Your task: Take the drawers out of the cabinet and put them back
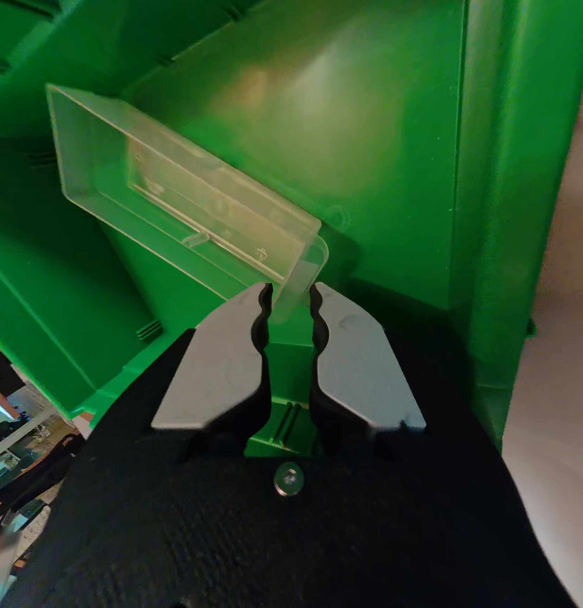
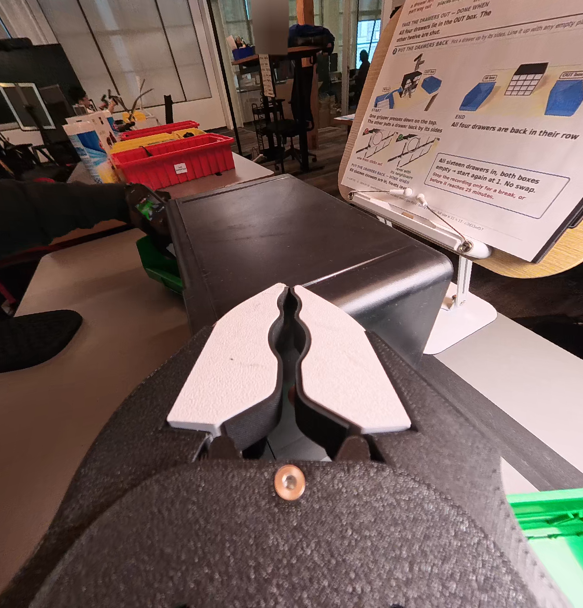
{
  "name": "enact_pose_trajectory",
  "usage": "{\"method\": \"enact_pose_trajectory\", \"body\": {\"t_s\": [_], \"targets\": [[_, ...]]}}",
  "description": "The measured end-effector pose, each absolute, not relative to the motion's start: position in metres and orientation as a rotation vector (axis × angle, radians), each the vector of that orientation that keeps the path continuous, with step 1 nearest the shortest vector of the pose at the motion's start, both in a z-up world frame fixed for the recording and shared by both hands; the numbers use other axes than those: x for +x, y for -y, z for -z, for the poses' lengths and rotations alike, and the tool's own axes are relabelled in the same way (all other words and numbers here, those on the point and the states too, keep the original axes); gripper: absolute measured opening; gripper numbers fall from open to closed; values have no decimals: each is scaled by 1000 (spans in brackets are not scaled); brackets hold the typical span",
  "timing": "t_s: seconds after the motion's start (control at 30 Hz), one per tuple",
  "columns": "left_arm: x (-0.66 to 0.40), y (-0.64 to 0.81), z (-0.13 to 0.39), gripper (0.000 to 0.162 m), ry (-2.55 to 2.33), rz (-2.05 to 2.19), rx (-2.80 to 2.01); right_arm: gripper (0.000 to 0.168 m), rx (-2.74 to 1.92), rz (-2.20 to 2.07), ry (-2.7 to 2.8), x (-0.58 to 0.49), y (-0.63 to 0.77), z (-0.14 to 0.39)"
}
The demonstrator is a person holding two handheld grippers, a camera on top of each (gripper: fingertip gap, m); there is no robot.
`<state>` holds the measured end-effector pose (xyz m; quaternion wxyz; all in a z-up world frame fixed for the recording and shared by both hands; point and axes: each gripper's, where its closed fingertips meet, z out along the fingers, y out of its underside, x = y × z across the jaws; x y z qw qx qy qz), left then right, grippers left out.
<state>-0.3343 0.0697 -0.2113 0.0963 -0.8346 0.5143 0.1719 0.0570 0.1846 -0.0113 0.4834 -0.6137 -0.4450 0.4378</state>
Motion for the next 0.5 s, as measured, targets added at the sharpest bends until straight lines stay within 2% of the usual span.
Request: {"method": "enact_pose_trajectory", "body": {"t_s": [0.27,0.5], "targets": [[-311,-58,179,20,-1387,-432,-2372,0,-1495,-1066,1087,57,-184,11],[-262,-18,113,20,-1319,-214,-2324,0,-1495,-1073,1083,57,-184,11]]}}
